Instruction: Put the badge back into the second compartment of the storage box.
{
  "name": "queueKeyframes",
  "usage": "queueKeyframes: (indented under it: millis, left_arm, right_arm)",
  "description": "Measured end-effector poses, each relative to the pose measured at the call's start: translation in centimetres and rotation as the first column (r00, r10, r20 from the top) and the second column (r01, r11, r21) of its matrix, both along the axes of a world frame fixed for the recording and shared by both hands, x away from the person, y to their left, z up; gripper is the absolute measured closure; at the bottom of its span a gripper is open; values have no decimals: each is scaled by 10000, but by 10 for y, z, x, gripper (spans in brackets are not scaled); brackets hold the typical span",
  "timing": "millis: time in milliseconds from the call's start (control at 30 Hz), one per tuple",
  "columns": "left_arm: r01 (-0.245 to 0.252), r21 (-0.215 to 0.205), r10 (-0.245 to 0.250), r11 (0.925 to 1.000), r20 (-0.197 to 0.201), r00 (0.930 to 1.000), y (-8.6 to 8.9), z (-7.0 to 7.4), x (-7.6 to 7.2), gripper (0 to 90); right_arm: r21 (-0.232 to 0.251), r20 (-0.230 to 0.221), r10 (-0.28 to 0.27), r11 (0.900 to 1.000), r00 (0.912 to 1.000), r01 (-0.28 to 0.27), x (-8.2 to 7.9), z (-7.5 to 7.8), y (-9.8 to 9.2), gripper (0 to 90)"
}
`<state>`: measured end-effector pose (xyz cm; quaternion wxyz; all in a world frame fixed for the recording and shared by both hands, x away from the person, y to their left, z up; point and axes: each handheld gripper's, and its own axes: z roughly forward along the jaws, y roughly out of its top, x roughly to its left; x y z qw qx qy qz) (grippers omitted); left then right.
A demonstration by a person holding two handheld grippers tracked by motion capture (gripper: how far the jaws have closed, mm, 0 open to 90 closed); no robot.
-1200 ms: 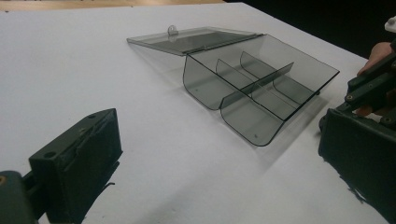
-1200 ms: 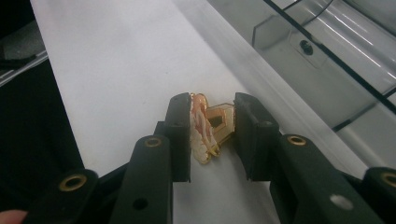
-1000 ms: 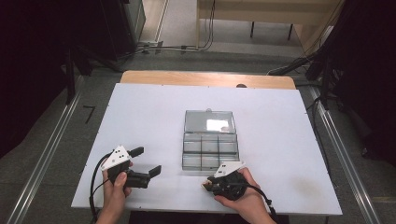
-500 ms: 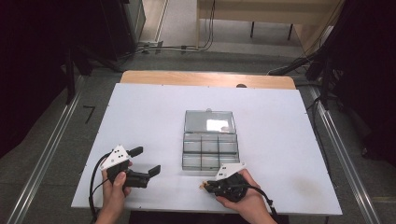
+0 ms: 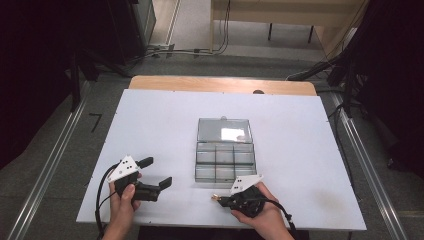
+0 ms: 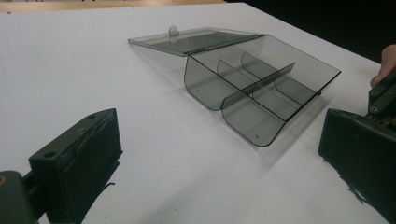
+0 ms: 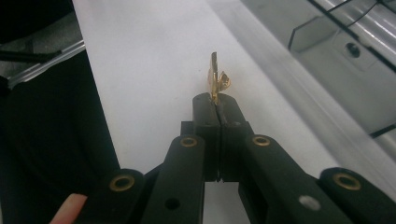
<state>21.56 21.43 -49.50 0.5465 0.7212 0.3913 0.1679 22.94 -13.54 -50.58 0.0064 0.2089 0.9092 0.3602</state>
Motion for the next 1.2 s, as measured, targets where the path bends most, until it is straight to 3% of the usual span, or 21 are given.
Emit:
queueKeyframes:
  millis: [633, 1200]
  left_arm:
    - [52, -14, -52, 10000, 65, 10000, -2, 0, -1, 0]
    - [71, 6, -71, 10000, 99, 9999, -3, 0, -1, 0]
  right_arm:
    - [987, -32, -141, 9950, 9999, 143, 3, 15, -9, 870]
    - [1400, -22, -232, 9899, 9997, 233, 5, 27, -15, 870]
